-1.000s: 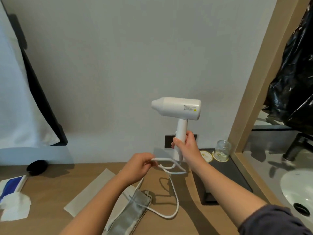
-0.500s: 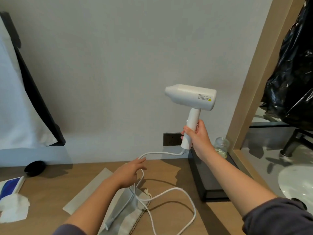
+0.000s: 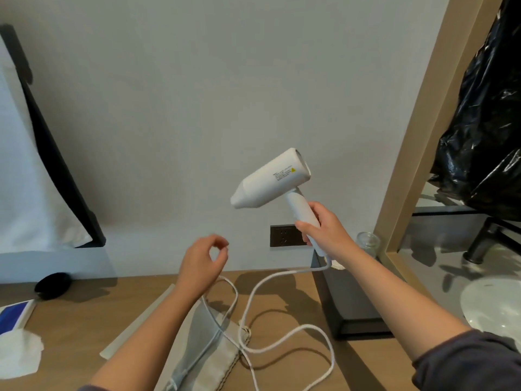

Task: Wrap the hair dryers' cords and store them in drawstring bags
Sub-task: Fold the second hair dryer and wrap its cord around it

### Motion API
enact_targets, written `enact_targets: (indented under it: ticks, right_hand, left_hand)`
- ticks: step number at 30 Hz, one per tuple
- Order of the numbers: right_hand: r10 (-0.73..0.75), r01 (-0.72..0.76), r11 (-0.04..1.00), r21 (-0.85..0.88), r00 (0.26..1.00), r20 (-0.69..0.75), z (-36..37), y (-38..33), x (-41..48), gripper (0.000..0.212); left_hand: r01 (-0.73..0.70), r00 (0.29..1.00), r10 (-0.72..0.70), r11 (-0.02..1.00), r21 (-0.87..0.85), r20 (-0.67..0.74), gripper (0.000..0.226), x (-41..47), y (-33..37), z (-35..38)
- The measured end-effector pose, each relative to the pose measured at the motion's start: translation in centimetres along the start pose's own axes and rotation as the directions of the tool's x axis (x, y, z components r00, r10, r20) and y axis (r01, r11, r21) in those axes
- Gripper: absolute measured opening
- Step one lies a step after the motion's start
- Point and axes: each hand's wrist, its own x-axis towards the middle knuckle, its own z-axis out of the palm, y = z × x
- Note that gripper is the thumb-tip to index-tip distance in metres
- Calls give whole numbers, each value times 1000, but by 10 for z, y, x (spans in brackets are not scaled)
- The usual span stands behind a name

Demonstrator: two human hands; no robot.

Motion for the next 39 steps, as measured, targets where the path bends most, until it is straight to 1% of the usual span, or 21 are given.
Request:
enact_targets:
  ticks: [1,2,3,5,7,9,13,16,17,19,21,24,31,32,35,36,37,39]
  right_hand:
    - [4,-4,1000,-10,1000,24,-1,-1,1,30]
    - [8,-7,1000,-20,999,50,-1,-2,2,29]
    - [11,-8,999,-36,997,76,-1,-3,3,28]
    - [14,-2,997,-82,990,141,0,-6,3,28]
    - [7,22,991,-128,976,218,1,-8,4,31]
    - [-15,69,982,-174,956,294,3,-11,3,34]
    - [-35,111,979,-170,918,394,1,-15,0,39]
    - [-27,110,982,-151,885,465,-5,-16,1,42]
    - [-18,106,982,-155,877,481,-7,-17,0,42]
    - [22,90,976,-197,863,504,-10,-22,-1,34]
    - [82,69,961,-269,856,511,-10,-25,-1,23]
    - [135,25,948,-316,870,475,-9,-23,-3,24]
    - [135,13,946,-323,891,434,-6,-11,-11,21]
    - [132,0,956,-293,893,430,-3,-11,-13,21]
    - [109,-89,994,-71,926,362,17,-9,-16,25]
    - [106,-97,994,-46,940,325,21,-8,-17,26]
    - [109,-97,994,-54,944,311,22,-8,-17,27]
    - [133,-117,991,-65,920,368,16,-8,-17,28]
  left_hand:
    - [-53,997,52,999,-7,-58,14,6,9,-8]
    - [-93,992,91,996,-14,-91,19,11,18,-14]
    - [-113,990,111,993,-24,-87,30,17,27,-20]
    - [-116,993,115,991,-65,-8,54,29,41,-27]
    - [-98,990,111,985,-141,92,69,38,52,-31]
    - [-77,982,111,974,-212,155,71,44,58,-30]
    - [57,970,4,968,-245,243,70,52,63,-36]
    - [99,919,52,930,-355,391,70,55,62,-42]
    - [124,914,51,909,-397,401,67,54,62,-42]
    - [174,930,14,864,-472,368,62,51,62,-38]
    - [241,933,-40,807,-538,357,61,47,61,-32]
    - [322,928,-124,742,-588,351,58,38,58,-20]
    - [359,927,-190,704,-613,324,57,25,58,-9]
    - [367,927,-212,682,-633,309,58,23,59,-5]
    - [414,904,-328,515,-750,274,63,20,64,5]
    - [416,899,-350,488,-768,265,65,20,66,8]
    - [415,898,-356,491,-766,258,67,19,66,8]
    - [414,904,-337,538,-734,263,68,17,66,8]
